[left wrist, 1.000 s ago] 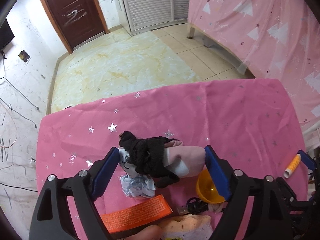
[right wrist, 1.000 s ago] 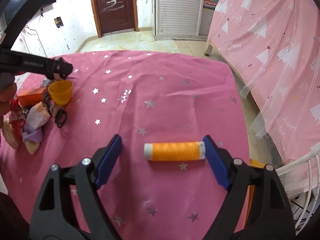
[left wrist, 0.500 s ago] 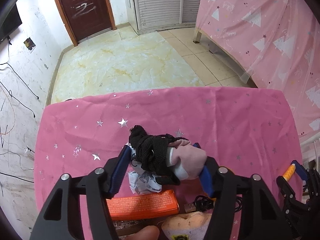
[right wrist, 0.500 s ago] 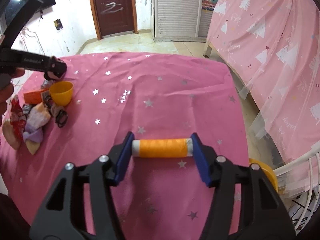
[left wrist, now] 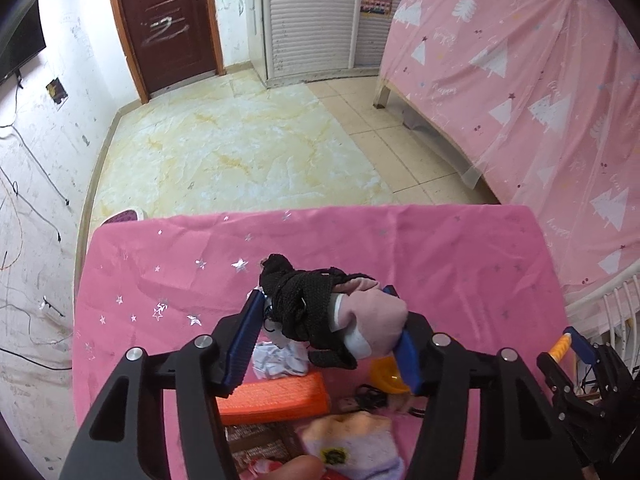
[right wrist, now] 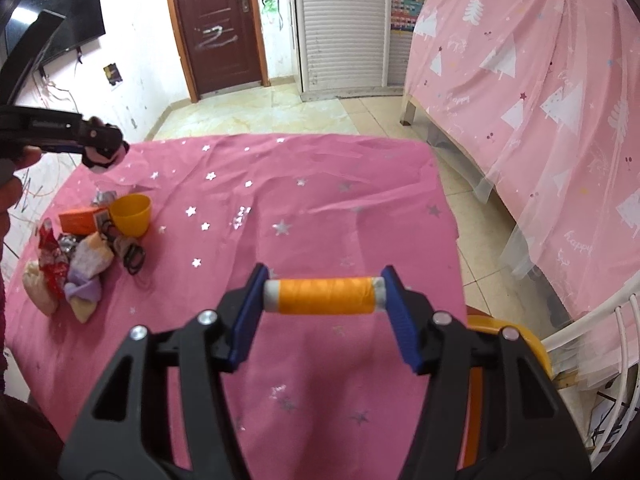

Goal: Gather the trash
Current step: 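Carry the spool and plush with both tools over the yellow bin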

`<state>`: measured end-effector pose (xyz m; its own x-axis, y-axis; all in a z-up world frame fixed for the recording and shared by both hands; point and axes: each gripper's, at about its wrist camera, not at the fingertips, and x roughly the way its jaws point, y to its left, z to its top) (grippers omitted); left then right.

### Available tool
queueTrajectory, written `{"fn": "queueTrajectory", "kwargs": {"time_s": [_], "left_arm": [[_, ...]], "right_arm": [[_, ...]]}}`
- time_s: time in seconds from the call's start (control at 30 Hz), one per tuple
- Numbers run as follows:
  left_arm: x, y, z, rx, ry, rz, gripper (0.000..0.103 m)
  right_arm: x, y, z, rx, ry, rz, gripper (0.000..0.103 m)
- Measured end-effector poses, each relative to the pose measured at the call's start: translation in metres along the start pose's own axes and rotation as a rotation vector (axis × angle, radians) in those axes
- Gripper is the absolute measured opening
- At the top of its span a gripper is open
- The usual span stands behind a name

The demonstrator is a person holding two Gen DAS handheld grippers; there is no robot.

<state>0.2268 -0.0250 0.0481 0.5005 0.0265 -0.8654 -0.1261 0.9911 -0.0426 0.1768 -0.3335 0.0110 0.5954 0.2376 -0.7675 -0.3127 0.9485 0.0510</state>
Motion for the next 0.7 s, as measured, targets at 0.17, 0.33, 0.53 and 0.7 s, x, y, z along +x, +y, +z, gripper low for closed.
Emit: {"fn": "queueTrajectory", "kwargs": {"time_s": [0.17,0.33,0.53,0.7], "left_arm": [[-0.016,-0.021,0.000,0.031,-0.020,-0.027,0.054],[-0.027,-0.058,-0.005,0.080,-0.029,-0.066,0.054],[-0.039,-0.113,-0.015,0.144,-0.034,-0.142,0.054],[-0.046,-0.161,-0.027,0.198,-0.022,-0.209,0.054]], "right_arm": [[-0.014,-0.018,-0.003,0.037,-0.036,-0.005,0.056],[-0.032,-0.044,-0.013,0.085,-0.068,-0.034,0.056],[-0.050,-0.080,-0.031,0.144,-0.085,-0.079,0.056],[-0.061,-0.111,-0.049,0.196,-0.090,-0.117,0.056]]}}
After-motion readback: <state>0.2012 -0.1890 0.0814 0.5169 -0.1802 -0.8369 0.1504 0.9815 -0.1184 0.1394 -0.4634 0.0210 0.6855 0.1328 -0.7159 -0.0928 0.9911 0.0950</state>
